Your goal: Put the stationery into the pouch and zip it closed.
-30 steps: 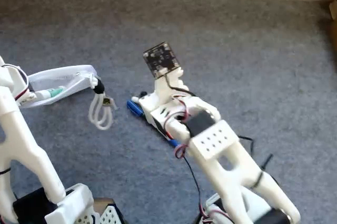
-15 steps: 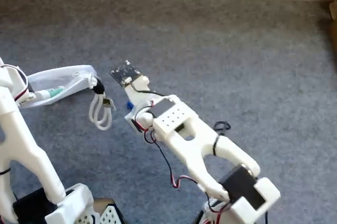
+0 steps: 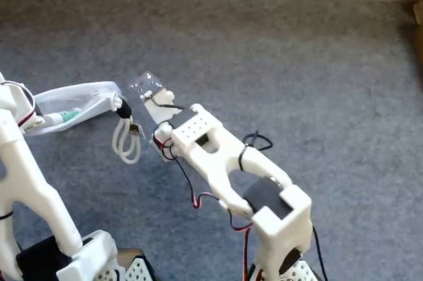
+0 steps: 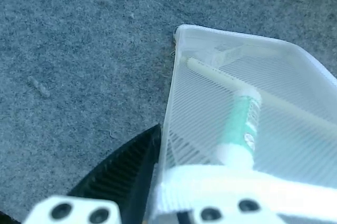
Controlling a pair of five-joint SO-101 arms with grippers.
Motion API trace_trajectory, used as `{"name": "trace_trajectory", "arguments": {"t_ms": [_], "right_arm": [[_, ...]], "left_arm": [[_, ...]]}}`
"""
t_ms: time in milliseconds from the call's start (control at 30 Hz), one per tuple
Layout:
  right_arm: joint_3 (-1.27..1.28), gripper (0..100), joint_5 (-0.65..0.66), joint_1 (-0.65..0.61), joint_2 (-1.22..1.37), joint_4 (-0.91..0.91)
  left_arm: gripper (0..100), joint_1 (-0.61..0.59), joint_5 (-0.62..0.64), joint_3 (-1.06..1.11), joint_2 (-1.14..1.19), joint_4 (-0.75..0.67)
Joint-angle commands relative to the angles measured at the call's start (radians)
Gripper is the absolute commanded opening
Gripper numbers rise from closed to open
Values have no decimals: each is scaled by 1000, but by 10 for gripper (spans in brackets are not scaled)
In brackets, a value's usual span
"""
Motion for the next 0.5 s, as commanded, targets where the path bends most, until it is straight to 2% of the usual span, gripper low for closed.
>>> {"name": "trace_trajectory", "arguments": {"t_ms": [0, 267, 467], "right_arm": [[-96, 146, 14, -10, 15, 8], [-185, 145, 89, -8, 116, 162], [-213, 145, 91, -8, 154, 237]], "left_arm": [[7, -42, 9, 27, 16, -9], [7, -42, 9, 28, 18, -9], [7, -41, 8, 54, 16, -15]]}}
